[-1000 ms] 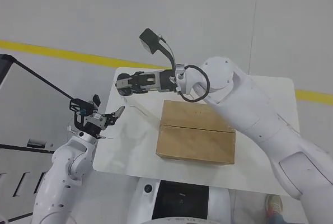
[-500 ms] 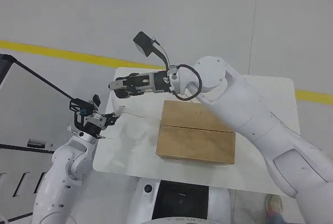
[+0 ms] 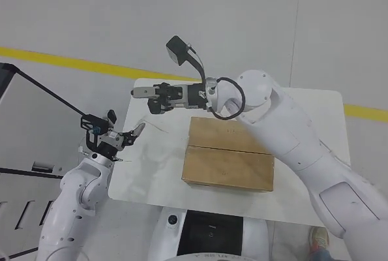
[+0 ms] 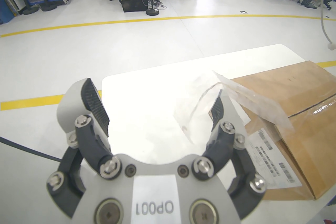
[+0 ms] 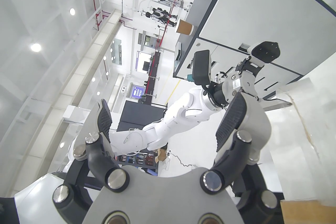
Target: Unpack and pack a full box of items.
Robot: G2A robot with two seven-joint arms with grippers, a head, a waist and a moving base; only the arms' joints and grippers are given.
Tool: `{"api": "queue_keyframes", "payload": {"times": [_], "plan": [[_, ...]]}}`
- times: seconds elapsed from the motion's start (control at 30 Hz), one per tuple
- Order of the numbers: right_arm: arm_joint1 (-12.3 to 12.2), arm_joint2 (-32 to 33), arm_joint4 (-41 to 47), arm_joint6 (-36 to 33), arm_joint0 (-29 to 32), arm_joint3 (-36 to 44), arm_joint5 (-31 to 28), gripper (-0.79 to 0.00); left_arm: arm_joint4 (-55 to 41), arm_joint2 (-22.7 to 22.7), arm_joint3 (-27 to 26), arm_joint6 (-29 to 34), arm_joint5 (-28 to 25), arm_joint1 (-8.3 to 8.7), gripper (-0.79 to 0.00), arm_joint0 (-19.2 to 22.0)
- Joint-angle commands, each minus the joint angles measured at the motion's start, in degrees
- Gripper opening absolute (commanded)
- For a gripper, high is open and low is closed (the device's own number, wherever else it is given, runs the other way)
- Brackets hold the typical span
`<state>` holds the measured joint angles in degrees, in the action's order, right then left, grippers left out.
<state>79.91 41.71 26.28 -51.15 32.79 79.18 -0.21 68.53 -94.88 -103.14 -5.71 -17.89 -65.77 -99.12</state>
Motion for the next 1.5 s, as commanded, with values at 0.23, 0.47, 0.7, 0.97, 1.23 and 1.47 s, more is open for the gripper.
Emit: {"api": "queue_keyframes", "payload": {"times": [0.23, 0.47, 0.7, 0.97, 1.23, 1.47], "plan": [[-3.54, 8.97, -4.92, -2.78, 8.01, 7.29, 3.83, 0.0, 16.67, -2.06, 4.93, -7.67, 1.12, 0.81, 0.0, 1.68], [-6.27, 16.12, -8.47, -5.29, 16.04, 13.96, 6.95, 0.0, 26.05, -3.23, 10.51, -10.83, 1.87, 1.45, 0.0, 2.06], [-8.02, 21.06, -10.65, -6.15, 22.12, 17.89, 8.56, 0.0, 35.82, -3.55, 14.48, -11.59, -2.73, 2.45, 0.0, 1.62], [-9.45, 25.21, -12.62, -6.8, 26.69, 20.49, 8.93, 0.0, 45.75, -5.16, 16.6, -10.37, -9.59, 3.98, 0.0, 0.74], [-10.59, 28.74, -12.56, -7.03, 31.62, 22.34, 7.6, 0.0, 26.57, -6.04, 18.23, -5.19, -21.77, 3.58, 0.0, 3.43], [-11.9, 37.01, -9.61, -4.77, 40.57, 24.32, -0.26, 0.0, -17.4, -6.53, 6.79, 25.43, -22.17, 2.61, 0.0, 3.57]]}}
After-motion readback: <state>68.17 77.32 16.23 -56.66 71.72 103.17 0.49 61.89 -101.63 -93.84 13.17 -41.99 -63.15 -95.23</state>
